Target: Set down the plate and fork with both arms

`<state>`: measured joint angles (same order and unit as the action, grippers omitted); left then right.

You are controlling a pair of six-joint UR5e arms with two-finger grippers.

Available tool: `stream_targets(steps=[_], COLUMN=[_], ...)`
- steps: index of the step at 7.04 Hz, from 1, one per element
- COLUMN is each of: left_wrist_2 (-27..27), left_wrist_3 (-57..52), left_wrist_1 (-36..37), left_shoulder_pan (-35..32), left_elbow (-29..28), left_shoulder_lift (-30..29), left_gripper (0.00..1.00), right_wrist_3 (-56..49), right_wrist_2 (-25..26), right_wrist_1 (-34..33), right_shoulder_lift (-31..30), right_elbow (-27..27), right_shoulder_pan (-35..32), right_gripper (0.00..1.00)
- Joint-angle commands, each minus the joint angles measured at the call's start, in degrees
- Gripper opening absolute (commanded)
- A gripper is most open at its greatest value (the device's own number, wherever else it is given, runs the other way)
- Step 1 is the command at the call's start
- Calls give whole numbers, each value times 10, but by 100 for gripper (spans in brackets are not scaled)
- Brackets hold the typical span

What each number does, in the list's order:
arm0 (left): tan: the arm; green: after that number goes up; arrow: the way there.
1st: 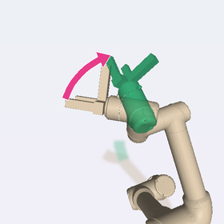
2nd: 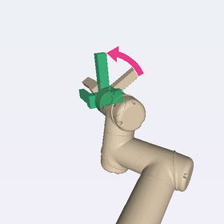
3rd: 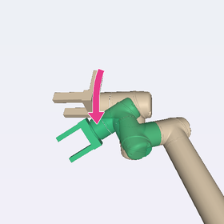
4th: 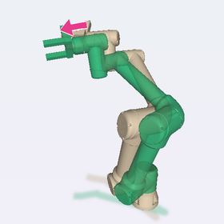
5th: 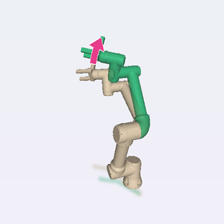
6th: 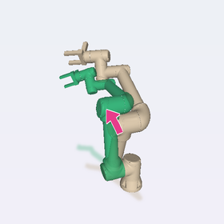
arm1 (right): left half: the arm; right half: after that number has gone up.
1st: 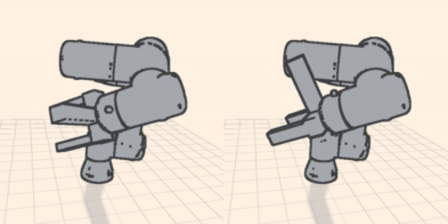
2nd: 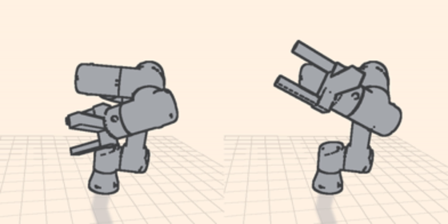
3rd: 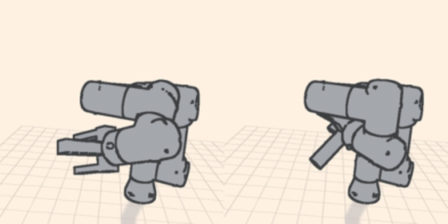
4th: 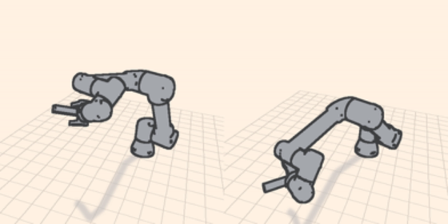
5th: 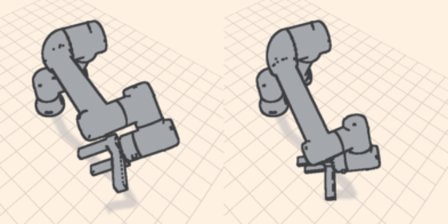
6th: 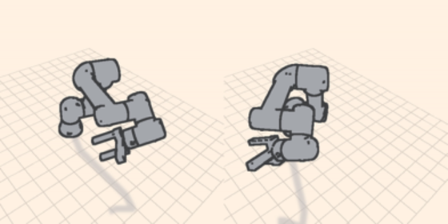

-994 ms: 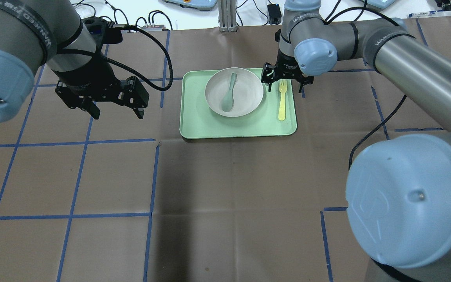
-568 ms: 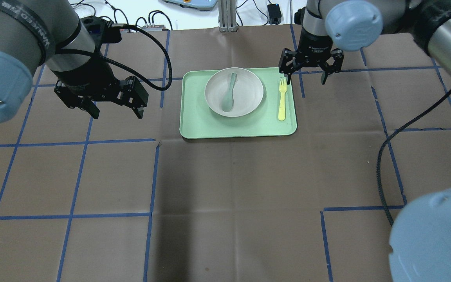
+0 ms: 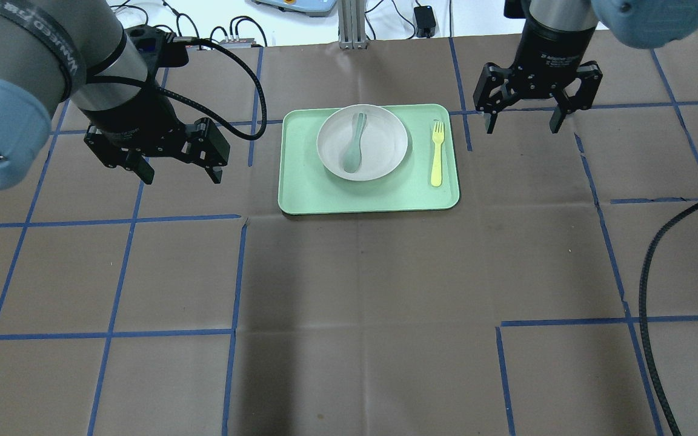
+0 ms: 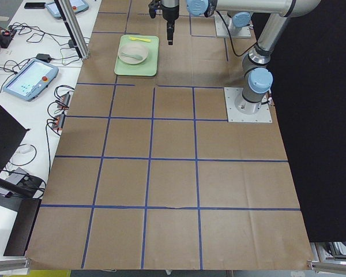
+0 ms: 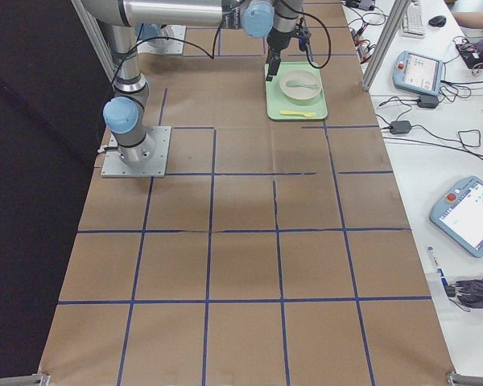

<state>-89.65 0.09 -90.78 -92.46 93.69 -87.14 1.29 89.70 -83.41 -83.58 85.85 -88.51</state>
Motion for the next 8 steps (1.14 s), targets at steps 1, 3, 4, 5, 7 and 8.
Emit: stream_targets(steps=[1, 3, 4, 5, 7, 8], left_wrist_2=[0, 3, 3, 1, 1, 0], left_wrist_3=[0, 0, 0, 0, -6, -11], left_wrist_1=[9, 9, 9, 7, 7, 7], left_shoulder_pan=[1, 17, 19, 19, 19, 19], left_elbow=[0, 0, 0, 0, 1, 2], left_shoulder_lift=[1, 2, 3, 4, 3, 3], left_gripper=[100, 100, 100, 100, 100, 100], right_wrist_3=[-8, 0, 0, 0, 3, 3], right_wrist_2=[0, -3, -10, -13, -12, -11], right_wrist_1=[-9, -4, -4, -8, -9, -4], right_shoulder_lift=[-92, -125, -121, -116, -100, -89], right_elbow=[79, 99, 99, 98, 84, 71], right_shoulder_pan=[25, 22, 20, 13, 4, 3], right_gripper=[100, 100, 100, 100, 100, 100])
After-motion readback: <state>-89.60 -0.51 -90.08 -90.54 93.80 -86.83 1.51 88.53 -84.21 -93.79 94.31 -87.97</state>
